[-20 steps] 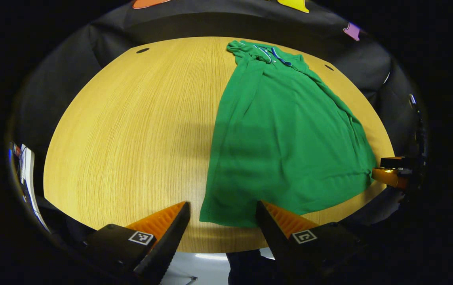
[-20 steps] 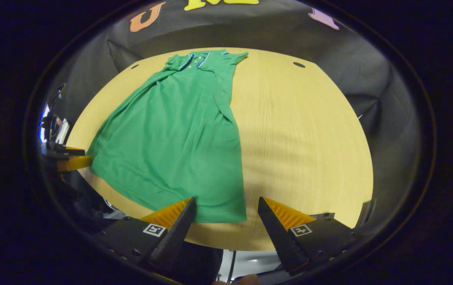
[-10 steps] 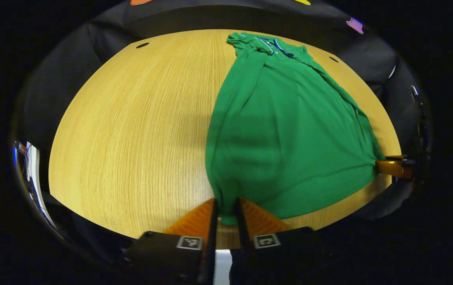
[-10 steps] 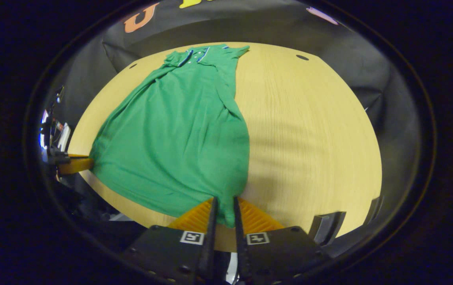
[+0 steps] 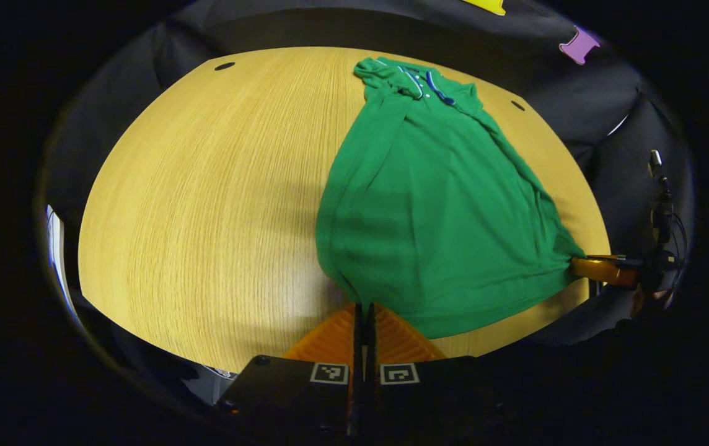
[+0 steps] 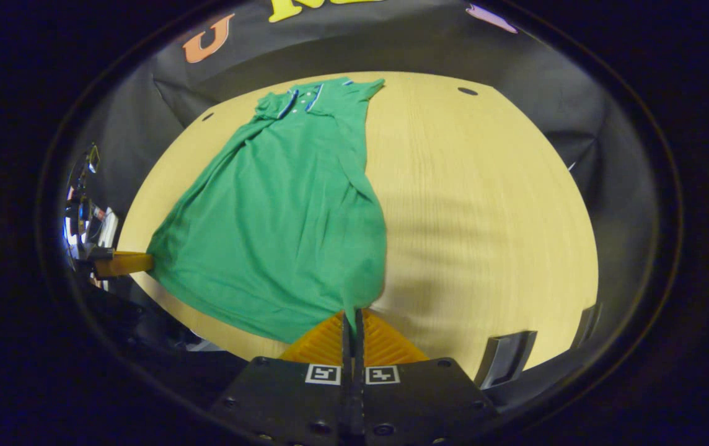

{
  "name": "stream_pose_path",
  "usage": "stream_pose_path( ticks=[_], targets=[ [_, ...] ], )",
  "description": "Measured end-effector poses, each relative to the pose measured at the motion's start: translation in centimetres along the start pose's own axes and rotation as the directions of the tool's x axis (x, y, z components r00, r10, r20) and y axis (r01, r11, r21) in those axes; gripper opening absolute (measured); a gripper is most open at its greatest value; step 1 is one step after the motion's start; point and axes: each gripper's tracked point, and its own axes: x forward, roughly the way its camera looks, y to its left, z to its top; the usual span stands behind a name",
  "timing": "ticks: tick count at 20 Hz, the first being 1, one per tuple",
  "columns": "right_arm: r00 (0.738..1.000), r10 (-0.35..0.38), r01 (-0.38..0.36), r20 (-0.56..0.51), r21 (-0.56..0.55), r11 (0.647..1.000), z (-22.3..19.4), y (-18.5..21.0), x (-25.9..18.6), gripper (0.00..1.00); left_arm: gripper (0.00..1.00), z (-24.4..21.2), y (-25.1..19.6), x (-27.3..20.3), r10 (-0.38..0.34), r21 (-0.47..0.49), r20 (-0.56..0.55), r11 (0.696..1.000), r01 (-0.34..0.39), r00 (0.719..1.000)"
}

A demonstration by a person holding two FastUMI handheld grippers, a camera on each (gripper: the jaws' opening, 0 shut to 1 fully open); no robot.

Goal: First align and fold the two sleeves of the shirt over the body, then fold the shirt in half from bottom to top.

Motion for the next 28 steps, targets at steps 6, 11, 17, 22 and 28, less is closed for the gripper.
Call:
stream_pose_path(
  ticks=[6,11,17,22,28],
  targets=[
    [0.987,-0.008,0.004,0.159,0.026,1.000,7.9,-0.2,-3.2,0.00,0.06,6.7,-1.0,-2.2,-0.046,0.023,0.129,0.999,0.043,0.991],
    [0.955,-0.012,-0.004,0.296,0.054,0.999,15.7,-0.1,-4.8,0.00,0.06,14.4,-2.2,-3.5,-0.073,0.081,0.266,0.995,0.053,0.961],
    [0.924,-0.006,-0.018,0.383,0.058,0.998,23.2,-0.3,-5.3,0.00,0.06,22.5,-3.0,-4.1,-0.082,0.068,0.385,0.996,0.061,0.919],
    [0.905,-0.008,-0.012,0.426,0.044,0.999,28.7,-0.2,-5.3,0.00,0.05,29.0,-2.9,-3.5,-0.073,0.075,0.461,0.996,0.044,0.884],
    [0.886,-0.004,-0.004,0.464,0.017,1.000,35.9,-0.1,-2.6,0.00,0.05,36.7,-2.6,-1.0,-0.057,0.050,0.523,0.998,0.036,0.850]
  ],
)
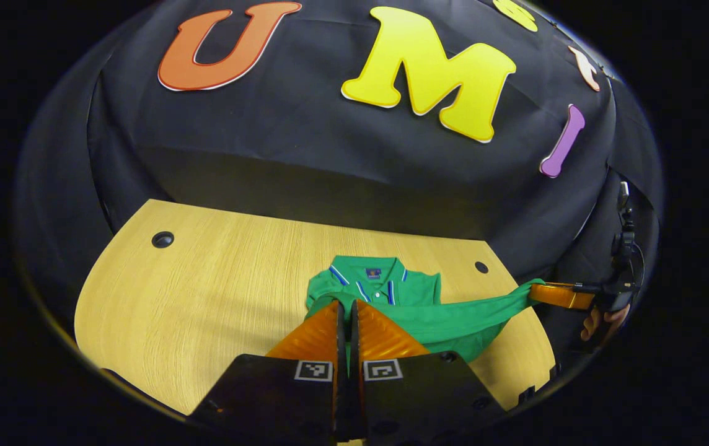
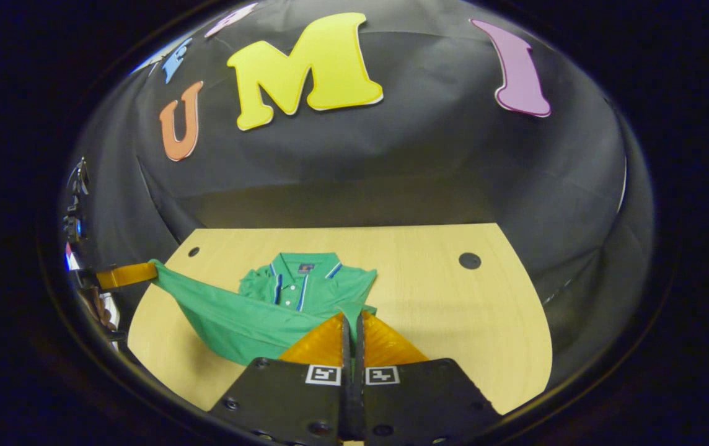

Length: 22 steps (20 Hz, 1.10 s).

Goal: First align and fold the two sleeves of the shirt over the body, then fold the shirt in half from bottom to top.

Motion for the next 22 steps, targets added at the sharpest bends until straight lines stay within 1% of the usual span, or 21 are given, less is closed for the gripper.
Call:
stream_pose_path(
  ticks=[3,6,7,8,10,12,15,18,20,21,22],
  targets=[
    [1.000,0.002,-0.002,0.019,0.009,1.000,2.5,-0.2,3.3,0.00,0.06,1.3,0.3,3.2,0.010,0.014,0.016,1.000,-0.011,1.000],
    [1.000,-0.001,0.000,0.026,0.020,1.000,3.9,-0.6,7.0,0.00,0.06,2.4,1.1,6.7,0.017,0.035,0.038,0.999,-0.018,0.999],
    [1.000,-0.002,0.001,0.025,0.022,1.000,4.3,-0.7,8.3,0.02,0.06,2.5,1.5,8.1,0.020,0.035,0.042,0.999,-0.022,0.999],
    [1.000,0.000,-0.001,0.021,0.023,1.000,4.4,-0.7,9.6,0.00,0.06,2.3,2.1,9.3,0.032,0.032,0.040,0.999,-0.033,0.999],
    [1.000,0.007,-0.007,0.022,0.009,1.000,4.6,-0.8,12.7,0.00,0.06,1.6,3.2,11.7,0.058,0.033,0.025,0.998,-0.059,0.998],
    [1.000,0.012,-0.012,0.026,-0.017,1.000,4.8,-0.7,14.8,0.00,0.06,0.9,3.9,13.9,0.065,0.044,0.018,0.997,-0.066,0.998],
    [1.000,0.014,-0.014,-0.008,-0.036,0.999,3.5,-0.9,17.5,0.00,0.06,-0.3,4.8,16.9,0.083,0.034,0.009,0.996,-0.084,0.996],
    [0.999,-0.018,0.015,-0.044,-0.060,0.998,1.2,-1.9,19.4,0.00,0.07,-1.6,5.7,18.8,0.112,0.031,-0.007,0.993,-0.111,0.994],
    [0.998,-0.037,0.033,-0.060,-0.066,0.997,0.0,-2.6,19.9,0.00,0.10,-2.0,6.3,19.5,0.124,0.022,0.002,0.992,-0.124,0.992],
    [0.997,-0.043,0.038,-0.067,-0.068,0.997,-0.5,-2.8,20.1,0.04,0.12,-2.1,6.4,19.8,0.121,0.019,0.004,0.992,-0.121,0.993],
    [0.996,-0.050,0.045,-0.076,-0.071,0.996,-0.8,-2.8,20.0,0.04,0.16,-2.2,6.6,19.9,0.125,0.026,-0.002,0.992,-0.125,0.992]
  ],
)
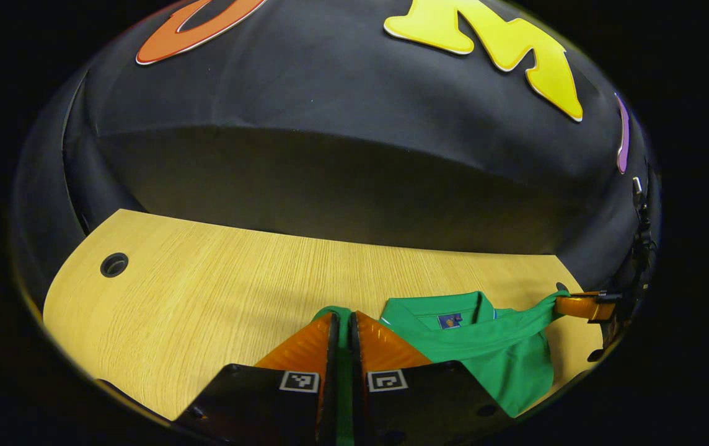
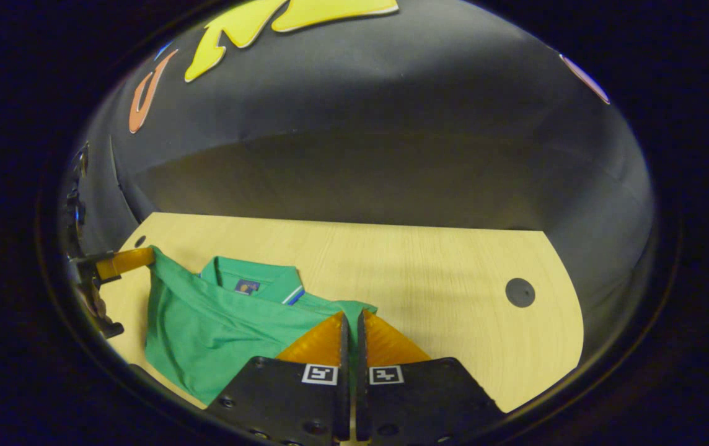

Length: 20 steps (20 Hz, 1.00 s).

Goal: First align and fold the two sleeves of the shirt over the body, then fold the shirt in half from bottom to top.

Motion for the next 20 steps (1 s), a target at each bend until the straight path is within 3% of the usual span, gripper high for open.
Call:
stream_pose_path(
  ticks=[1,4,5,6,8,12,13,20],
  targets=[
    [1.000,0.000,0.000,-0.004,0.004,1.000,-0.1,-0.1,-0.1,0.10,0.19,-0.5,0.1,-0.1,-0.001,0.009,-0.017,1.000,0.002,1.000],
    [1.000,-0.015,0.014,0.011,0.041,0.999,-0.1,0.1,-1.8,0.60,0.88,0.2,0.8,-1.5,0.052,0.027,-0.003,0.998,-0.052,0.999],
    [0.999,-0.017,0.015,0.031,0.052,0.999,0.4,0.5,-2.9,0.78,1.00,1.0,0.7,-2.6,0.061,0.026,0.018,0.998,-0.062,0.998],
    [0.998,-0.026,0.023,0.057,0.055,0.998,0.9,0.7,-4.0,0.88,0.94,2.0,0.5,-3.7,0.069,0.024,0.040,0.997,-0.070,0.997],
    [0.991,-0.050,0.044,0.121,0.053,0.998,2.4,1.4,-7.1,0.99,1.00,4.1,0.4,-6.5,0.094,0.031,0.092,0.995,-0.097,0.991],
    [0.962,-0.062,0.055,0.267,0.034,0.998,5.3,3.9,-15.8,0.93,1.00,9.7,-1.8,-14.8,0.086,0.064,0.234,0.993,-0.103,0.969],
    [0.950,-0.063,0.059,0.305,0.024,0.998,5.9,4.6,-18.3,0.97,1.00,10.7,-2.2,-17.3,0.093,0.070,0.265,0.991,-0.115,0.960],
    [0.862,-0.068,0.066,0.502,0.021,0.998,5.5,9.4,-35.1,0.97,1.00,12.7,-6.8,-34.0,0.073,0.097,0.412,0.988,-0.123,0.908]
  ],
)
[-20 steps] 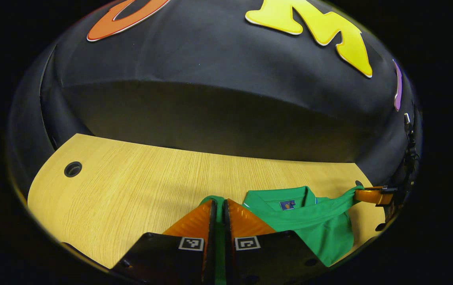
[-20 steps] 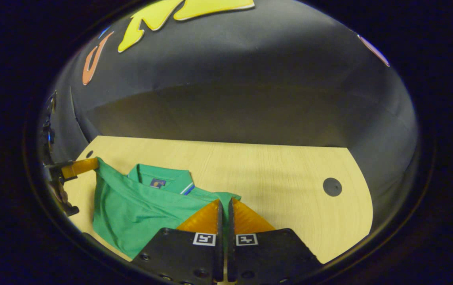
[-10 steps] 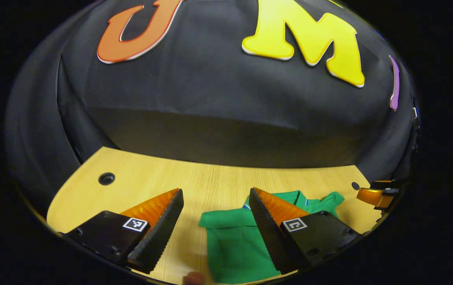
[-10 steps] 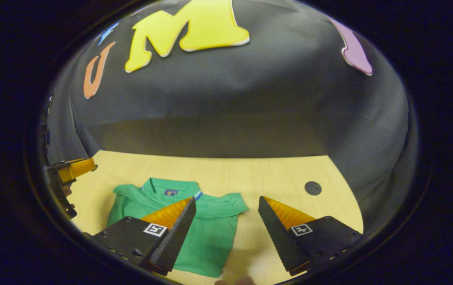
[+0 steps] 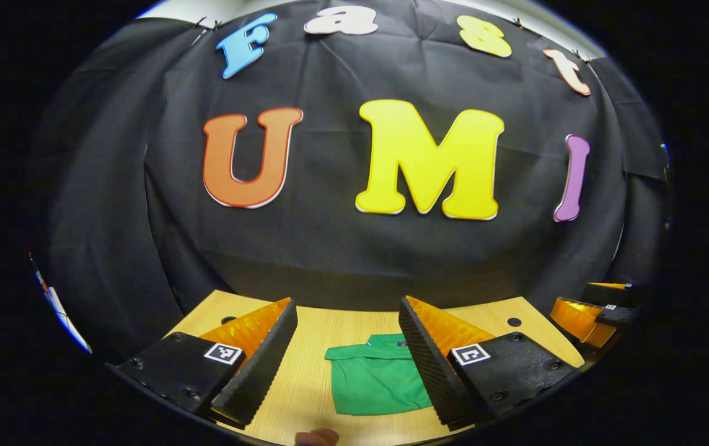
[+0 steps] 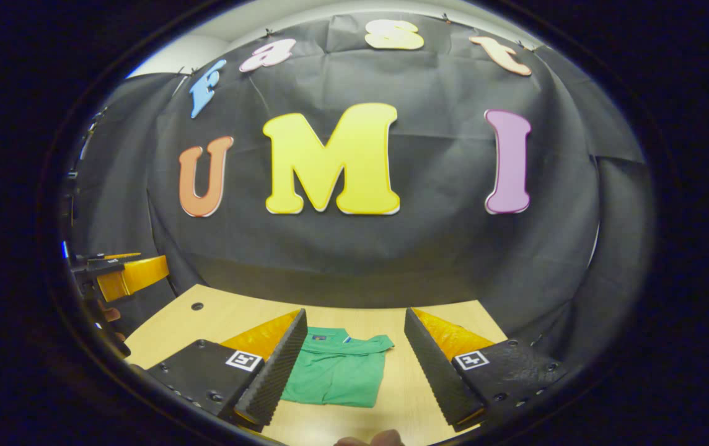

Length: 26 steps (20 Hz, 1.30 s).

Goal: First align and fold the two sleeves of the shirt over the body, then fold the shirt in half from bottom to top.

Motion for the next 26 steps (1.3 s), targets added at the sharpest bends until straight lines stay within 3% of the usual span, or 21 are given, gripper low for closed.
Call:
stream_pose_path(
  ticks=[4,8,15,26],
  targets=[
    [0.997,0.008,-0.008,0.072,-0.006,1.000,1.5,1.8,-7.8,0.94,1.00,1.6,-0.7,-7.0,0.001,0.007,0.049,1.000,-0.001,0.999],
    [0.994,-0.004,0.004,0.109,0.007,1.000,0.9,2.0,-11.7,0.95,1.00,0.6,-1.6,-11.4,-0.011,0.021,0.048,1.000,0.010,0.999],
    [0.994,-0.003,0.002,0.111,0.009,1.000,0.3,3.3,-13.2,0.97,1.00,0.9,-2.3,-13.7,-0.043,0.040,0.082,0.998,0.040,0.996],
    [0.986,-0.052,0.054,0.159,-0.006,0.999,1.6,2.9,-14.2,0.95,1.00,1.6,-2.2,-14.5,-0.010,0.022,0.139,1.000,0.007,0.990]
  ],
)
